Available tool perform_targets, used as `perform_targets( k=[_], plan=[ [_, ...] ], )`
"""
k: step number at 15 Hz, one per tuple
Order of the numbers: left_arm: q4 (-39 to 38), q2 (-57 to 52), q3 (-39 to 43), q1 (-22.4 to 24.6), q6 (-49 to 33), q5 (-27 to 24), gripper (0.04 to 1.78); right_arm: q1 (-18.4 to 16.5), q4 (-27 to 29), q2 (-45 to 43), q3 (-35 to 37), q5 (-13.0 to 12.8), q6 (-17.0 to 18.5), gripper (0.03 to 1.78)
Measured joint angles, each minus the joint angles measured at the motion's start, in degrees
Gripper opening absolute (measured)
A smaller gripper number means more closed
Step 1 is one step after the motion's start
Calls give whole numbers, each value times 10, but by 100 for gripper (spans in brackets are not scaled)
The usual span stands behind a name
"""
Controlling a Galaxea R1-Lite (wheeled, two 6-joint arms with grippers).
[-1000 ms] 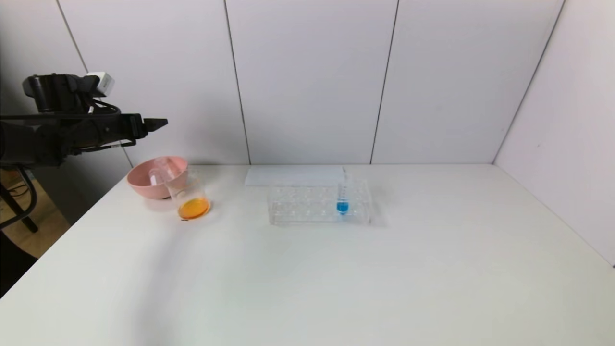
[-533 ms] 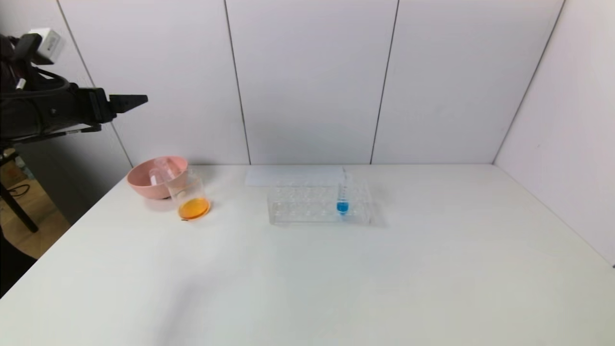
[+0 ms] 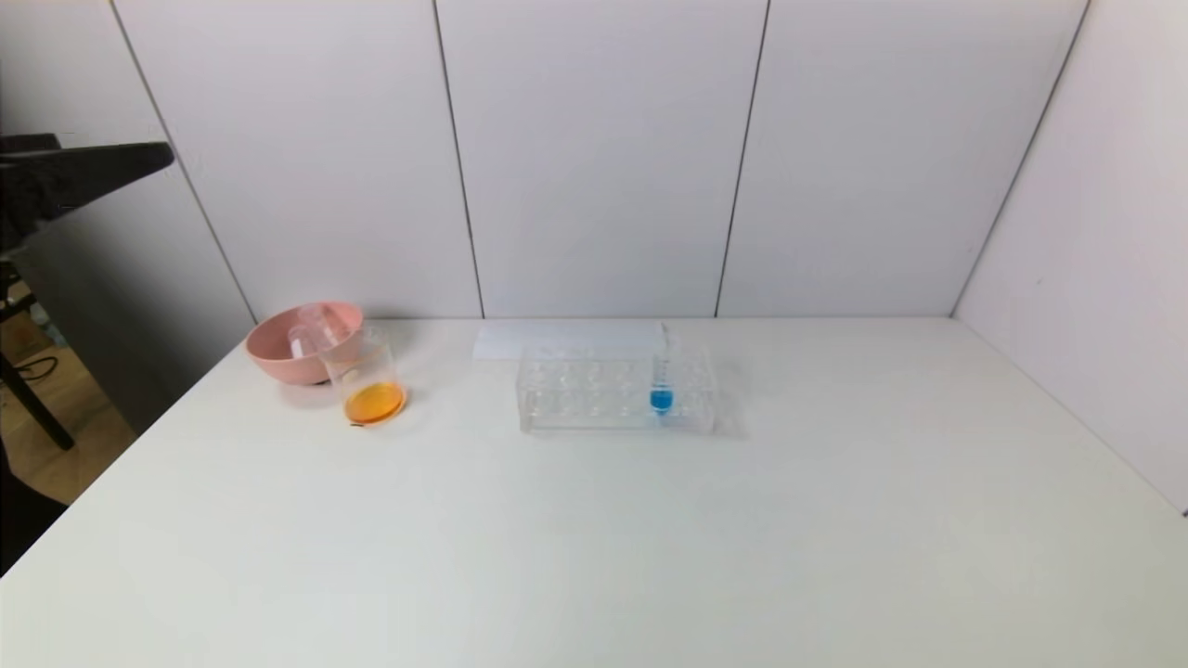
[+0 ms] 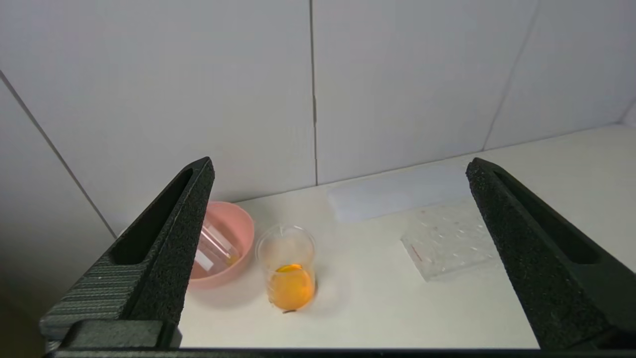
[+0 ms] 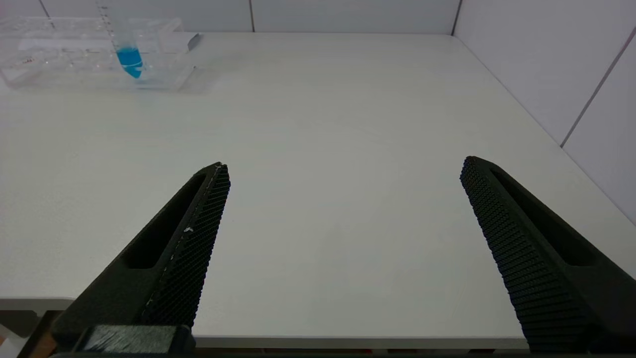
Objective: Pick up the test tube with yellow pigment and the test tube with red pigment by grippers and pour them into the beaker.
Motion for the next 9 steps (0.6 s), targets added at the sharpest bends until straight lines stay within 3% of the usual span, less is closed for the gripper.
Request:
perform_targets(
  k=[9],
  plan=[
    [184, -352, 69, -129, 8, 22, 177, 0, 0, 0, 0, 0, 0, 170]
  ],
)
